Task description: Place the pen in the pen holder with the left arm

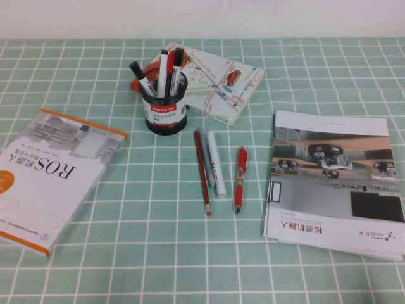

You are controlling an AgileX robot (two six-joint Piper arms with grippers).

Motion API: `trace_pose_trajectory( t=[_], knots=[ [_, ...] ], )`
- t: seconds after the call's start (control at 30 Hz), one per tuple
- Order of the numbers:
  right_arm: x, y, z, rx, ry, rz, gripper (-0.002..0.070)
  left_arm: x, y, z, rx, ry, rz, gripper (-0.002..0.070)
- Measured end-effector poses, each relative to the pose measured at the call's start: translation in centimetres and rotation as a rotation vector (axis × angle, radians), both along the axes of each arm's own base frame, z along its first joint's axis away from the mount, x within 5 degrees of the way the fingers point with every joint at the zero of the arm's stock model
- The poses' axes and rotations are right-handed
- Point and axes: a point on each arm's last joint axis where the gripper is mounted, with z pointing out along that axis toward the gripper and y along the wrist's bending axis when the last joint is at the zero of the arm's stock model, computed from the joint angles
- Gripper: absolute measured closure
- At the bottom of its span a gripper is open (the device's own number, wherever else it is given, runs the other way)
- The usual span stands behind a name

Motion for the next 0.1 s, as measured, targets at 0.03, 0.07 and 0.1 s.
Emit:
trace_pose_trajectory(
  t=[0.03, 0.07, 0.1],
  knots=[
    [0.0, 0.0, 0.0, 0.0, 0.0, 0.0, 0.0696, 0.0, 0.0, 0.0, 0.0, 0.0, 0.0, 0.0675],
    [0.0, 0.0, 0.0, 0.0, 0.0, 0.0, 0.0696, 0.0, 0.0, 0.0, 0.0, 0.0, 0.0, 0.0675],
    [0.0, 0.0, 0.0, 0.0, 0.0, 0.0, 0.0696, 0.0, 0.0, 0.0, 0.0, 0.0, 0.0, 0.0675]
  ],
)
